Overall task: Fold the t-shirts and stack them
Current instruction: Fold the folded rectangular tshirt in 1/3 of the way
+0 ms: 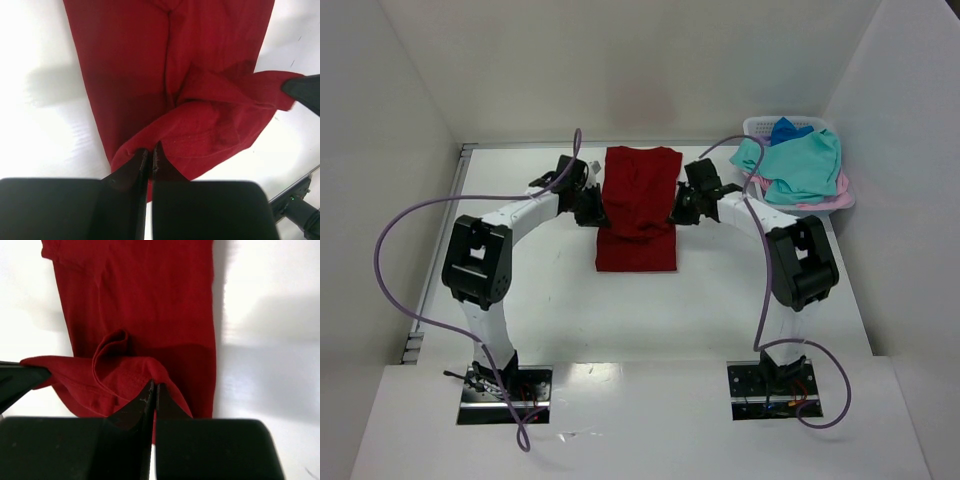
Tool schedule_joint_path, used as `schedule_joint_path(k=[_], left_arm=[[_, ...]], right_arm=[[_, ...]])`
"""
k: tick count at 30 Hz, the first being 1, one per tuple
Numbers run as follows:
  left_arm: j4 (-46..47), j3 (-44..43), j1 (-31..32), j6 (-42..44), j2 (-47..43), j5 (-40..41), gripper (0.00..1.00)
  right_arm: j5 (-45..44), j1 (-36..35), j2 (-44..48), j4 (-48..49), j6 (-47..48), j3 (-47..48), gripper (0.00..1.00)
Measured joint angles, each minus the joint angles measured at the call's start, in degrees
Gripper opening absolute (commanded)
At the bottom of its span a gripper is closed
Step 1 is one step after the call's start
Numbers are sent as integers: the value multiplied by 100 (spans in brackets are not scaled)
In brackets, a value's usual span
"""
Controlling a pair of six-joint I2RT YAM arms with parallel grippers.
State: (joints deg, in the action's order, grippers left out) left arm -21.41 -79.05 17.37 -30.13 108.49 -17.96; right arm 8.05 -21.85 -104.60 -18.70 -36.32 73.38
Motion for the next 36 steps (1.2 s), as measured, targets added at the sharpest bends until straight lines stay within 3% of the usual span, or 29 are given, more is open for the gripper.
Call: schedule_joint_path(k=[14, 25, 27, 28, 29, 31, 33, 35, 36], left_arm=[[59, -581, -188, 20, 599, -197, 2], [109, -852, -245, 173, 986, -317, 22], [114, -852, -245, 203, 1025, -363, 35], [111, -852, -245, 249, 1045, -382, 41], [105, -852, -245, 297, 1054, -396, 56], [83, -852, -245, 310, 1060, -400, 69], [83, -852, -251, 372, 1051, -356, 91], [61, -852, -254, 439, 1019, -267, 100], [39, -852, -267, 459, 977, -199, 100]], right_arm=[[-48, 4, -754, 37, 195, 868, 0], [-240, 90, -946, 4, 280, 955, 0], [-267, 90, -977, -7, 289, 955, 8], [-271, 90, -986, -9, 297, 955, 24], [-278, 90, -990, -4, 297, 955, 32], [-306, 90, -997, 9, 304, 953, 50], [-339, 90, -994, 31, 306, 949, 62], [-411, 90, -975, 59, 332, 942, 73], [-455, 90, -955, 61, 354, 942, 73]])
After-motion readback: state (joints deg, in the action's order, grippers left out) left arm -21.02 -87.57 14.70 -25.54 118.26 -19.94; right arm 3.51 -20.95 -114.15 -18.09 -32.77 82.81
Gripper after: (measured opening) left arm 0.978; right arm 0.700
